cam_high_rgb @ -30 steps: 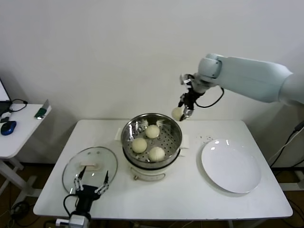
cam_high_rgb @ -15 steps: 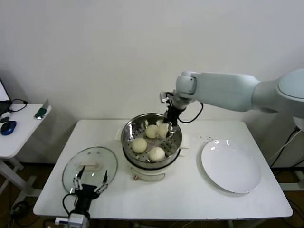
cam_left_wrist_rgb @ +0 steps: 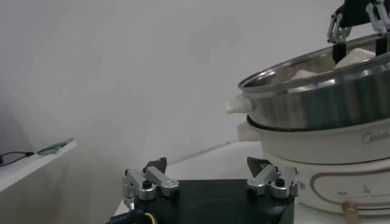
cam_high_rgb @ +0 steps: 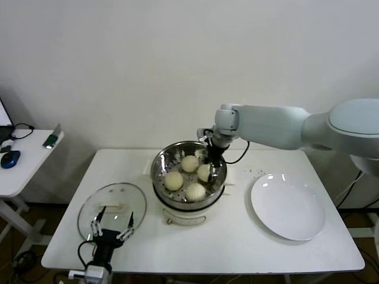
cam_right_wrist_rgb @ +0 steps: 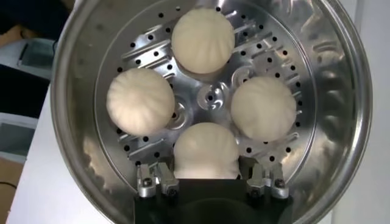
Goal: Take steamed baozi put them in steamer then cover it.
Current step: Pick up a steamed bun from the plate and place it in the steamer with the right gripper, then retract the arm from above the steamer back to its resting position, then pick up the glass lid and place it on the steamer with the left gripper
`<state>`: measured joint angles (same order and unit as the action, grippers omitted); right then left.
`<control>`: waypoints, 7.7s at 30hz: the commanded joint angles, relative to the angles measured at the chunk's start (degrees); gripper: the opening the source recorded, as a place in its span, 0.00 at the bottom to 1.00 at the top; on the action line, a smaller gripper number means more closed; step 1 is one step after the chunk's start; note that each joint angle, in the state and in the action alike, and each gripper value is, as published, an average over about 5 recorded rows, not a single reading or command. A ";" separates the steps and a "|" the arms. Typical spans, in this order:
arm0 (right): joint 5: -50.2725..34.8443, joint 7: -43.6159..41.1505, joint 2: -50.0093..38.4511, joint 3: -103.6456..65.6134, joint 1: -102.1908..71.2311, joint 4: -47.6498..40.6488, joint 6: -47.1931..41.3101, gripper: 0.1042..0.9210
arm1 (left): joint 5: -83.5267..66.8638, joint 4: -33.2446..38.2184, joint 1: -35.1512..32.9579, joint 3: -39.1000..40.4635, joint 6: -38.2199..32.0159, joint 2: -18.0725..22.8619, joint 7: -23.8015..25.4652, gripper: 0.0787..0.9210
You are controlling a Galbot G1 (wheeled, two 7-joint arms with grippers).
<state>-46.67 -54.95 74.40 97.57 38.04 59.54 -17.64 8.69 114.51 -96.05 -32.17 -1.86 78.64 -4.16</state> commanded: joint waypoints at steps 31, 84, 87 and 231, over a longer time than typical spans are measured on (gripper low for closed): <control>-2.93 -0.01 -16.31 -10.68 6.63 5.96 3.32 0.88 | 0.20 0.50 0.07 -0.46 0.30 -0.14 -0.10 0.88; 9.95 53.57 -23.30 -133.21 -104.61 33.48 27.33 0.88 | 56.11 -4.29 4.35 -5.79 2.54 1.45 -0.55 0.88; 9.97 53.03 -22.89 -133.88 -105.47 33.36 27.34 0.88 | 63.29 -5.05 4.82 -6.14 1.48 1.69 -0.20 0.88; 26.96 46.61 -14.42 -131.85 -103.60 19.60 27.27 0.88 | 77.96 -12.10 46.65 45.77 46.86 2.71 20.50 0.08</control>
<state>-20.26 -8.34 59.79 -34.33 -65.86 79.76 9.57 83.89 111.47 -53.46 9.55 42.23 72.23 13.99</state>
